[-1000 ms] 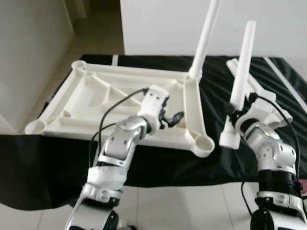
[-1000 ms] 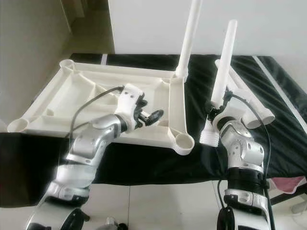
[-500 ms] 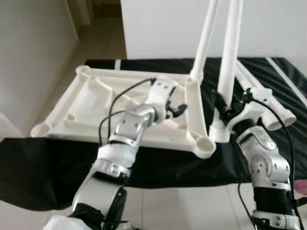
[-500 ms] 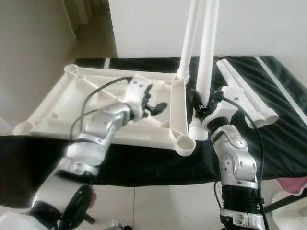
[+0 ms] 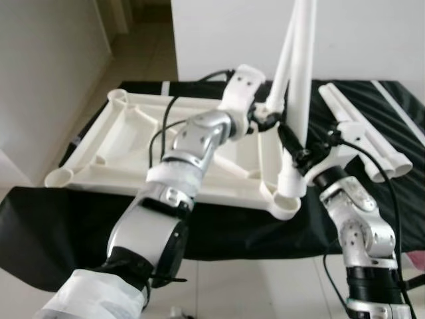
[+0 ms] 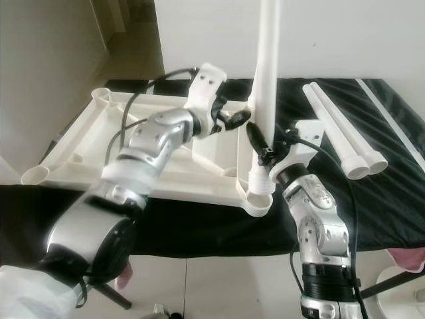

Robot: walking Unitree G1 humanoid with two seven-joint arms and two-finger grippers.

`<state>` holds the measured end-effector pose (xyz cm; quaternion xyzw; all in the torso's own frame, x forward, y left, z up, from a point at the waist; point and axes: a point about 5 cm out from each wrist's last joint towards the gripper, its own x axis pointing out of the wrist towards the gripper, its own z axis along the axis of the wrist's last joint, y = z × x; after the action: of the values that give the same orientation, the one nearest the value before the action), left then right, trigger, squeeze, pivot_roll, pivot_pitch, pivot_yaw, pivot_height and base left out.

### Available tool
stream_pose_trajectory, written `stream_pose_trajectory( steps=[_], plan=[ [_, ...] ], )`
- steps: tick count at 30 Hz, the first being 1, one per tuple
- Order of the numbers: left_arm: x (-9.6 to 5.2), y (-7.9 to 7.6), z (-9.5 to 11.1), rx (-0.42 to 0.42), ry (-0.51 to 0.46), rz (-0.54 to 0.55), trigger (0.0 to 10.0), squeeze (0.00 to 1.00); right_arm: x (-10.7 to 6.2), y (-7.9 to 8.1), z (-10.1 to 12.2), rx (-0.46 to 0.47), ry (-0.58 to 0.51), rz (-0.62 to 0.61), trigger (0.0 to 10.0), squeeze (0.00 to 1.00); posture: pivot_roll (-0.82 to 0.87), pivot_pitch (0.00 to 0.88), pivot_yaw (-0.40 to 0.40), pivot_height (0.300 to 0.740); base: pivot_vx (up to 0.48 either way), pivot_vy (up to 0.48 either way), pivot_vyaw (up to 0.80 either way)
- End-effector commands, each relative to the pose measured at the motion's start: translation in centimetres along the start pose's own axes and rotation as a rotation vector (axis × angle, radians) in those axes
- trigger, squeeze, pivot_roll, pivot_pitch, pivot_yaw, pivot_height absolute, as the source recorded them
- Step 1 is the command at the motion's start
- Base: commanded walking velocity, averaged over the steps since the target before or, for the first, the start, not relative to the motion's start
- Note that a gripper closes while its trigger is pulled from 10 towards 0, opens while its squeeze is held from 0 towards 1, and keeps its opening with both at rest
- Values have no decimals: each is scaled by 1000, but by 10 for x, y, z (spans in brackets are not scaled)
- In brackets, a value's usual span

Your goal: Building children table

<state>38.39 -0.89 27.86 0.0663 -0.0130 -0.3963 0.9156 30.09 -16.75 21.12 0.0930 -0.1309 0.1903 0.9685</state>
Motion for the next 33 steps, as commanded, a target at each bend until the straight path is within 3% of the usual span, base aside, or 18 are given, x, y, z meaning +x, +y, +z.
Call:
stream_pose_trajectory(
  steps=[1,5,16,28,33],
  plan=[
    [2,4,1,-2,-3,86,10000,0,-1,3,5,-14,-29,25,10000,0,15,0,9,740,0,0,0],
    [9,-2,21,8,-50,42,10000,0,0,8,0,-13,-9,58,10000,0,17,0,9,740,0,0,0],
    [15,-19,47,-4,-126,-63,10000,0,1,10,-6,-29,18,82,10000,0,16,0,11,740,0,0,0],
    [17,-30,60,-20,-172,-124,10000,0,4,9,-8,-33,26,75,10000,0,15,0,7,740,0,0,0],
    [15,-42,64,-40,-196,-175,10000,0,7,8,-11,-25,43,53,10000,0,17,0,5,740,0,0,0]
  ],
)
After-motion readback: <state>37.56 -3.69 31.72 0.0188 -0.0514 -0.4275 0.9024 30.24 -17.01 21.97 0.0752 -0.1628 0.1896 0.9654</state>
